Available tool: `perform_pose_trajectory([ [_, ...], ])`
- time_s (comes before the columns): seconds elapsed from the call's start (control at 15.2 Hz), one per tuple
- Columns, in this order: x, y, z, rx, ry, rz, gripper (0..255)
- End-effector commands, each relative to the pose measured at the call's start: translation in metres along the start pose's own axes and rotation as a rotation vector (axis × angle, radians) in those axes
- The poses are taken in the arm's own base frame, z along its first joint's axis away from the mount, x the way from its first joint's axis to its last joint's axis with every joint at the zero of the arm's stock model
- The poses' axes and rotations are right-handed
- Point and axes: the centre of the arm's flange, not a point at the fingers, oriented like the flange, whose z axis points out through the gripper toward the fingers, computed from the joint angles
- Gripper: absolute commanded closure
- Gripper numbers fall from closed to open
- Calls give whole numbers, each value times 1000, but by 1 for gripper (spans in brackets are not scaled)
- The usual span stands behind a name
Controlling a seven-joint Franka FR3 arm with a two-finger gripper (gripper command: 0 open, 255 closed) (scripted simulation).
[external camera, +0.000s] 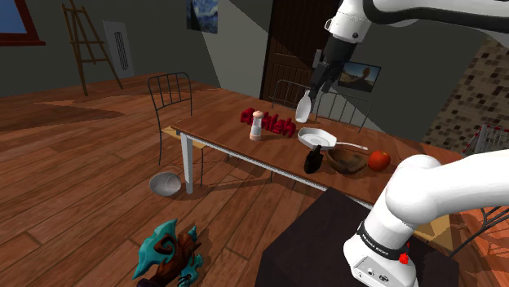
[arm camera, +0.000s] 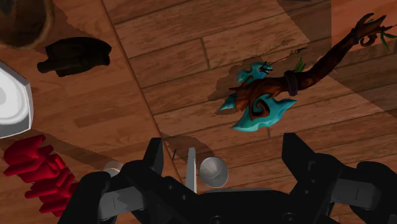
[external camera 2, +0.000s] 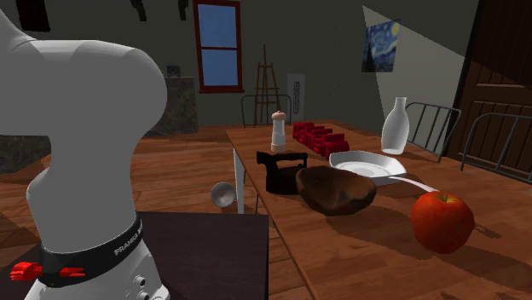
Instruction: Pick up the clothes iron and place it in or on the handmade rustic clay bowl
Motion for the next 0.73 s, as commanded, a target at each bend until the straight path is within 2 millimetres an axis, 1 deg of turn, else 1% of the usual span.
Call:
perform_pose_trajectory([
  [0.0, 0, 0, 0, 0, 0, 0, 0],
  [0.33, 24, 41, 49, 8, -29, 156, 0],
  [0.66, 40, 84, 100, 16, -57, 311, 0],
])
